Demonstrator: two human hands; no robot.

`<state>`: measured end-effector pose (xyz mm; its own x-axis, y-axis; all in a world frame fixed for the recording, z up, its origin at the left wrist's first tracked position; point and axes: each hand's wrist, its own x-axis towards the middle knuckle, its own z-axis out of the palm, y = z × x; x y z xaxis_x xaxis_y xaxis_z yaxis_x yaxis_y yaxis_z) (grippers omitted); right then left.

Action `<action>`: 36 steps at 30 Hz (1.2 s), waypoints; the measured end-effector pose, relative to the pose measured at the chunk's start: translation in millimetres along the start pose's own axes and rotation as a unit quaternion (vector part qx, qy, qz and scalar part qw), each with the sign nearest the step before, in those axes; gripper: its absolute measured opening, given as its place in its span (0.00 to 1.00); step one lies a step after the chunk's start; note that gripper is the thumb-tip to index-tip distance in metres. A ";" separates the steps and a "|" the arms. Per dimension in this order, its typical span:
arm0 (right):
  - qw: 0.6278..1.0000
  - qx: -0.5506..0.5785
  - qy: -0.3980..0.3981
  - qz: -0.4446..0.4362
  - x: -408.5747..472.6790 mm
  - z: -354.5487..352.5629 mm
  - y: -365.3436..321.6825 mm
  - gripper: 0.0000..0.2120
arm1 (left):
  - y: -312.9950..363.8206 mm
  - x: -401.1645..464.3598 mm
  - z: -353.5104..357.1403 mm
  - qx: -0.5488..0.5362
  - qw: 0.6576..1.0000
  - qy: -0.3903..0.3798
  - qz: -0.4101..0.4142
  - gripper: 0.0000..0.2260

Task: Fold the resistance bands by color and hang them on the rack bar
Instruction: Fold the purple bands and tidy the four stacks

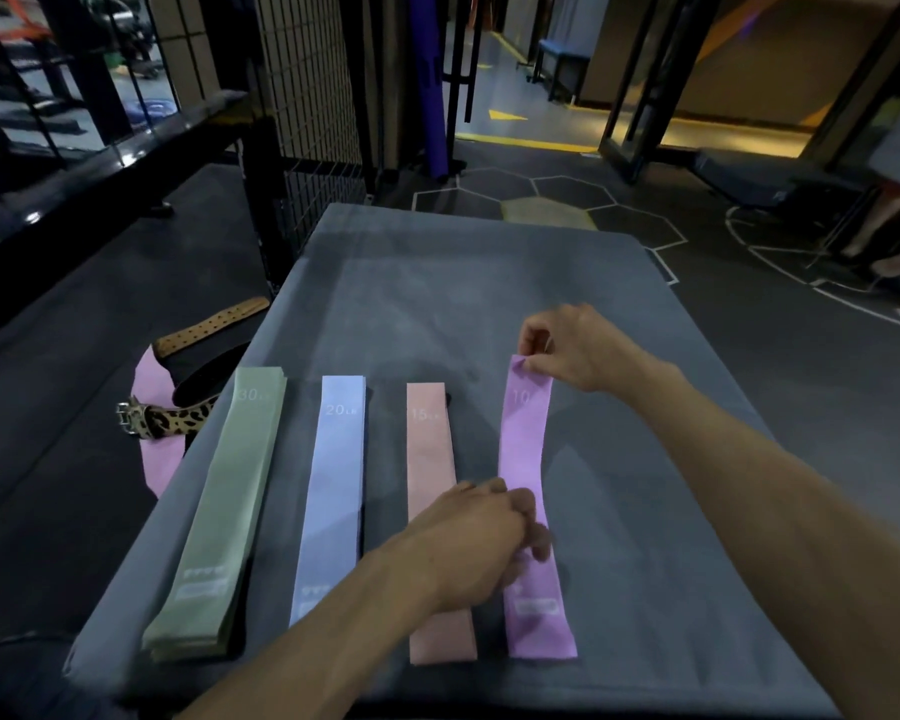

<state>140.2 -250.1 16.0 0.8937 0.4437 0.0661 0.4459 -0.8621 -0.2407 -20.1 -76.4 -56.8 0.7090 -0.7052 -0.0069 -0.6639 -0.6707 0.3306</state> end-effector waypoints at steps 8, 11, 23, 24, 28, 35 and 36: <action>0.991 -0.067 0.114 -0.016 -11.8 -113.2 -39.5 0.04 | -35.7 6.0 -35.2 -0.099 0.961 0.231 -0.113 0.13; 0.986 -0.074 0.146 -0.036 -29.5 -139.5 -55.7 0.05 | -40.7 0.3 -42.9 -0.119 0.938 0.300 -0.130 0.10; 0.998 -0.058 0.031 -0.019 -166.9 -34.6 -75.0 0.07 | -29.2 -25.2 -41.4 -0.058 0.964 0.179 -0.189 0.09; 0.998 -0.056 0.024 -0.022 -181.5 -24.1 -76.0 0.08 | -24.6 -26.4 -38.9 -0.056 0.970 0.163 -0.173 0.10; 0.998 -0.046 0.019 -0.044 -227.5 0.0 -76.9 0.06 | -5.3 -22.5 -23.0 -0.035 0.991 0.076 -0.109 0.12; 0.998 -0.044 0.023 -0.039 -265.1 9.8 -81.9 0.05 | 21.7 -11.2 19.2 -0.023 0.999 -0.028 -0.012 0.23; 0.999 -0.040 0.018 -0.033 -267.7 10.5 -81.8 0.05 | 22.1 -9.2 21.9 -0.020 0.999 -0.026 -0.011 0.25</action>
<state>-136.0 -295.8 7.9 0.8628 0.4925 0.1138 0.5052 -0.8485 -0.1575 -46.5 -89.8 -70.1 0.7085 -0.7028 -0.0633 -0.6381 -0.6764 0.3678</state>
